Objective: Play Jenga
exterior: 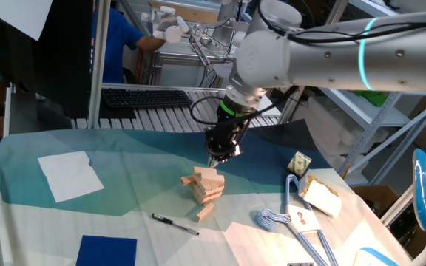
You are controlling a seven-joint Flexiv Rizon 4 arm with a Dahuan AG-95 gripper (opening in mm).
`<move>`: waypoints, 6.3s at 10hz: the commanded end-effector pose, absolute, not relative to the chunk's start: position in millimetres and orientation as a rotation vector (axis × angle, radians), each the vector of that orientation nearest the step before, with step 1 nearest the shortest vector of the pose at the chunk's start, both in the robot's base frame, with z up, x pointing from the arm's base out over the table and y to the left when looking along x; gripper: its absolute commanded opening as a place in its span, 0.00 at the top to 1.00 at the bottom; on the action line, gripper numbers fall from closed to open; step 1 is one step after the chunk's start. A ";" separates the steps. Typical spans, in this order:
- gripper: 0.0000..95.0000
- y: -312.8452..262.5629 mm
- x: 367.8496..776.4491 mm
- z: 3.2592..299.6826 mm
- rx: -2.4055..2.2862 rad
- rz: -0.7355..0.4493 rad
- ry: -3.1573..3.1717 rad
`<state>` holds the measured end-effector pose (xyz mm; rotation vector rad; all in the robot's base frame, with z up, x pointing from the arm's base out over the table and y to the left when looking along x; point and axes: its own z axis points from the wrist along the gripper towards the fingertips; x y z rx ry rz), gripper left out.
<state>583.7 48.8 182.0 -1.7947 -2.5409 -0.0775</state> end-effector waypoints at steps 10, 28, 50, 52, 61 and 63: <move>1.00 63.0 611.4 182.7 -1.811 -0.089 -2.498; 1.00 72.1 611.4 164.8 -1.689 -0.061 -2.498; 1.00 75.0 623.5 171.8 -1.672 -0.154 -2.546; 1.00 73.8 637.8 173.8 -1.732 -0.178 -2.507; 1.00 82.0 670.2 143.1 -1.926 -0.180 -2.396; 1.00 86.9 673.6 135.9 -1.951 -0.176 -2.388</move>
